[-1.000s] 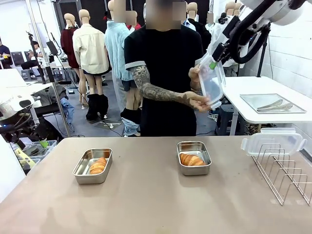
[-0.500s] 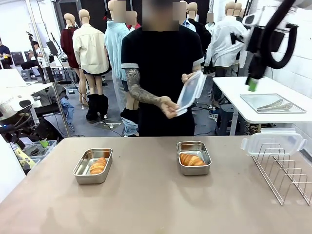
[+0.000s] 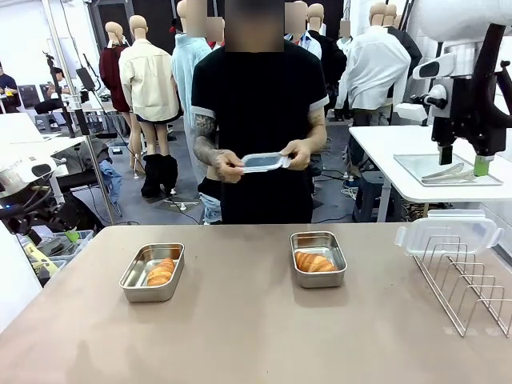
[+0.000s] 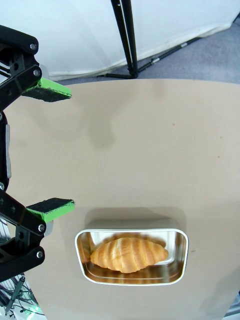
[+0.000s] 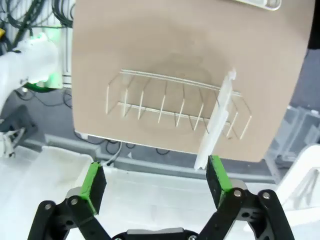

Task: Place the bread in airtight containers.
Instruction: Pick up one Airtight Container lid and hand it to the human.

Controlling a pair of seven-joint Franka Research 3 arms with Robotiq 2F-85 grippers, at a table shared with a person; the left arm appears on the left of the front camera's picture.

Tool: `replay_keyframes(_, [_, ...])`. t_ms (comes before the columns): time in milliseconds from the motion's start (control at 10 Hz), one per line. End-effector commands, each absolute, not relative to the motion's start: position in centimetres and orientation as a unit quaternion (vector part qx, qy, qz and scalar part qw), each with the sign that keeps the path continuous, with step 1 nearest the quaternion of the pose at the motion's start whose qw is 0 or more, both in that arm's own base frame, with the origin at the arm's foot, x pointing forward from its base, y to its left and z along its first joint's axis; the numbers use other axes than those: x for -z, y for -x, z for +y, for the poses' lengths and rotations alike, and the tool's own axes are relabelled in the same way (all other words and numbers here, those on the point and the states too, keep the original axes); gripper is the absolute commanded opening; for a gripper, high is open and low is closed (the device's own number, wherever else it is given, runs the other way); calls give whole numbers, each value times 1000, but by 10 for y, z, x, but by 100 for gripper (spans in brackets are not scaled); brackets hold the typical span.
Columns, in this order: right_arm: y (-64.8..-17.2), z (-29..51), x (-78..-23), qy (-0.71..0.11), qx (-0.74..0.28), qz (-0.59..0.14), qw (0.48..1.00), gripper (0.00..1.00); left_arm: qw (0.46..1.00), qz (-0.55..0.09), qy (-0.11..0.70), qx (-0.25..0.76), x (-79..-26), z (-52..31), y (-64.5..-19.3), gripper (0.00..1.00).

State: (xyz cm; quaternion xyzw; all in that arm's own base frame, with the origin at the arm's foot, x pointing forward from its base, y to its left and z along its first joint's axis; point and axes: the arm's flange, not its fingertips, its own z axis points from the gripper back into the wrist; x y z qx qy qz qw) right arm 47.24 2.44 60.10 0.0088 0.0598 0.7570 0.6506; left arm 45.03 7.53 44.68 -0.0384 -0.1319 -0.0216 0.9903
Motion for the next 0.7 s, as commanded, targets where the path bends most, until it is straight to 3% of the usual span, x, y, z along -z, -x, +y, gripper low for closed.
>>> replay_keyframes(0, [-479,16,-586,3,-746,23,666,100,991,-133,32,15,-447,76,-448,100])
replay_keyframes(300, [-488,4,-565,44,-704,-10,709,100,991,-133,32,15,-447,76,-448,100])
replay_keyframes(400, [-490,5,-585,31,-729,12,684,100,991,-133,32,15,-447,76,-448,100])
replay_keyframes(600, [-490,5,-585,31,-729,12,684,100,991,-133,32,15,-447,76,-448,100])
